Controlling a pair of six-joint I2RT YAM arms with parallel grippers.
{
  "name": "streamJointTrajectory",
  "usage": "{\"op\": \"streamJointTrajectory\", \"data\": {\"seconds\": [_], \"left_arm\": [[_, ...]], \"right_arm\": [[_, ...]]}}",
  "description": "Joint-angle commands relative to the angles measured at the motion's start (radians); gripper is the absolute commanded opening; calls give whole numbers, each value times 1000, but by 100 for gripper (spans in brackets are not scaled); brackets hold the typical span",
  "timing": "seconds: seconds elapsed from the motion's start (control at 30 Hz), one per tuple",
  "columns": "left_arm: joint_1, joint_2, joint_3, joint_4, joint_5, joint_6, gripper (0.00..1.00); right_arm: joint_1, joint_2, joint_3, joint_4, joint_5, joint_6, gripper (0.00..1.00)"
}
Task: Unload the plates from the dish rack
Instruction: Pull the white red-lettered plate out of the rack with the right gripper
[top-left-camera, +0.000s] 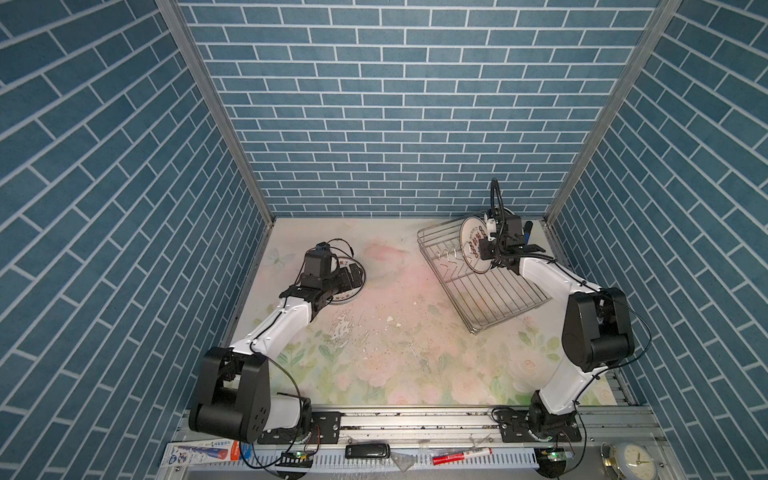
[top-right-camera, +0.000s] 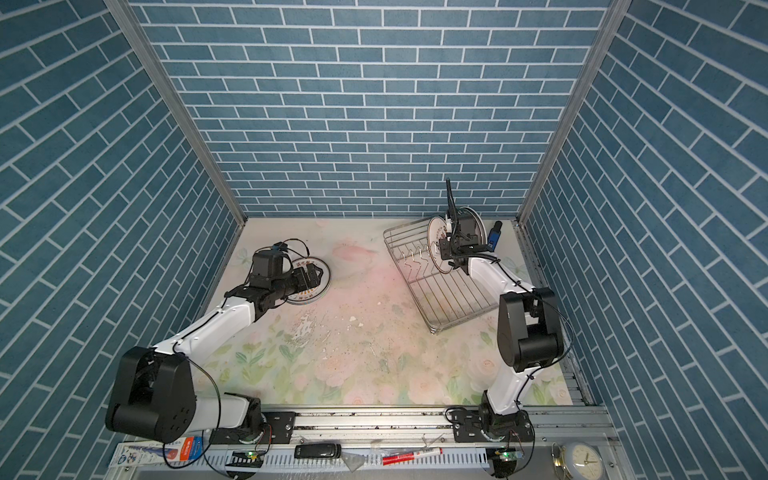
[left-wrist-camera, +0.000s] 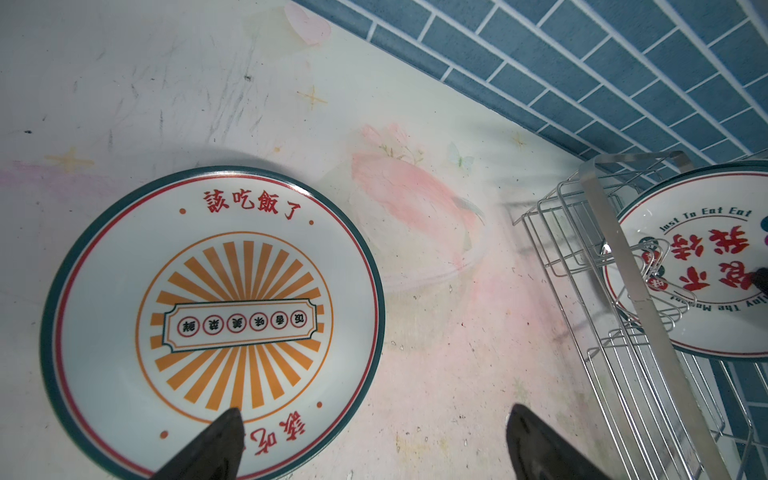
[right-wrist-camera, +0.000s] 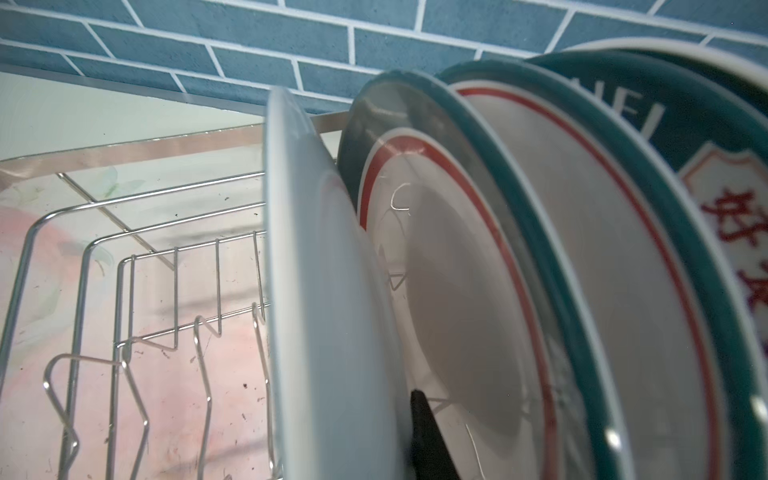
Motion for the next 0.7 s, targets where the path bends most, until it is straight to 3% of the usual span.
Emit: {"op": "streamJointTrajectory", "data": {"seconds": [0.0,0.17,0.3,0.5,0.67], "left_arm": [[-5,8,18,-7,-2,11,99],[-6,8,19,-4,-7,8,99],[-15,3,20,-24,-72,-6,99],[-19,10,26,-28,-78,-20,99],[-25,36,54,-41,-12,-15,99]], "right_arm": [[6,-71,-27,24,-29,11,10],[5,-125,-26,23,-31,-9,5],[7,-186,-29,7,-43,-14,4],[12,-308,-57,10,-60,-6,4],[13,-435,-94,44,-178,61,3]]}}
